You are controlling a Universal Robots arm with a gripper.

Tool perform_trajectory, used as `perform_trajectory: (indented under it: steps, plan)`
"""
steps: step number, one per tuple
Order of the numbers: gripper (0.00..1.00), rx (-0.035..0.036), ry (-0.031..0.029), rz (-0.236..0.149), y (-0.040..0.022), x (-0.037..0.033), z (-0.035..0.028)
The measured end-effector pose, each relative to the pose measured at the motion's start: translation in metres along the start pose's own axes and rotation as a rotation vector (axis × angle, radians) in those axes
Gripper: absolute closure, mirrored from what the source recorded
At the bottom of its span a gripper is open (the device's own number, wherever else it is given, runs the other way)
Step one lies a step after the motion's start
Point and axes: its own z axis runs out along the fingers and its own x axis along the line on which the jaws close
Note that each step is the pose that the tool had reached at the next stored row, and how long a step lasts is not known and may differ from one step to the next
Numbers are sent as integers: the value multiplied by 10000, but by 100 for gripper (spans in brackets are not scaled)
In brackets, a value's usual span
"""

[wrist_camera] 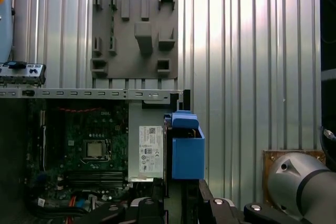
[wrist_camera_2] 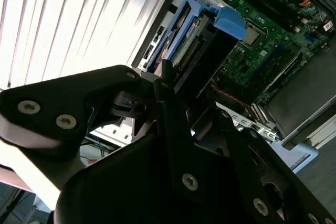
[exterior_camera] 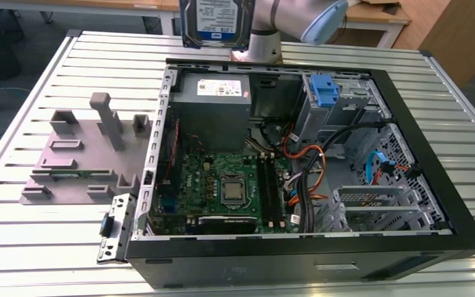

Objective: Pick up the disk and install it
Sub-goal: 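Pick up the disk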

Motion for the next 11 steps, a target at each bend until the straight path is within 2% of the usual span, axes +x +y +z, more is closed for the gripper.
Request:
perform_trajectory:
  steps: [4, 9, 11]
  plan:
    - [65, -1, 1, 1, -76, -1, 2]
    - [65, 2, -3, 1, -78, -1, 6]
    - [65, 1, -7, -1, -79, 8, 26]
